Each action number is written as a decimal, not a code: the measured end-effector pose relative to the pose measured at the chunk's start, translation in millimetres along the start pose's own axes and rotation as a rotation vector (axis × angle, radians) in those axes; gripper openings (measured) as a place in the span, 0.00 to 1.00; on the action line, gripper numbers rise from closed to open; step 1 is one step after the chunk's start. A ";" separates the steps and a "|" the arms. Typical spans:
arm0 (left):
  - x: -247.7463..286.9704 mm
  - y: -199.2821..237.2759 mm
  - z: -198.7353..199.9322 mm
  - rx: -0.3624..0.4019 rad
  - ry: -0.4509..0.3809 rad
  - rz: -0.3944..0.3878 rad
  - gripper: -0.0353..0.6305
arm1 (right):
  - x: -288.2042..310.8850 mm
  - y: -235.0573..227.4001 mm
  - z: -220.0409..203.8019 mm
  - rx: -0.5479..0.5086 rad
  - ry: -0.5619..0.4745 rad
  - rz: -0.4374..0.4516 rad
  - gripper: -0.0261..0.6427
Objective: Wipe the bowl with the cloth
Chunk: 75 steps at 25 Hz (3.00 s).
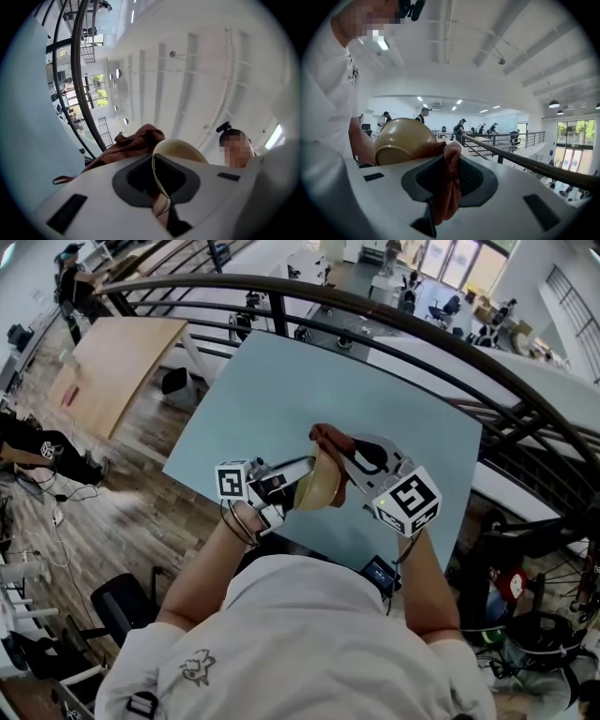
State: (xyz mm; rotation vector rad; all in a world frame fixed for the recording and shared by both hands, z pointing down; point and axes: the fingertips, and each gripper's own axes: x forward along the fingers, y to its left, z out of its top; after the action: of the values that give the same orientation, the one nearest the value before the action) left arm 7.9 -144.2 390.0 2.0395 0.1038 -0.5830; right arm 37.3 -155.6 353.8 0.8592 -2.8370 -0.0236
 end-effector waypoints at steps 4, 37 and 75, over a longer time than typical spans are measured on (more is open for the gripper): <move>-2.6 -11.8 22.1 -0.015 -0.104 -0.050 0.09 | 11.9 15.9 -13.7 0.043 0.027 0.050 0.17; -37.2 65.7 14.3 0.061 -0.148 0.413 0.09 | -3.1 15.8 25.2 0.021 -0.125 0.011 0.17; -14.4 38.8 57.1 0.272 -0.227 0.420 0.11 | 6.3 80.6 -1.1 0.249 -0.096 0.199 0.17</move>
State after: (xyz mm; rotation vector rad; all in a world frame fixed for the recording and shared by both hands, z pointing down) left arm -13.6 -209.9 403.8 2.1512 -0.5525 -0.5779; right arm -12.0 -91.9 361.3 0.6281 -3.0463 0.3295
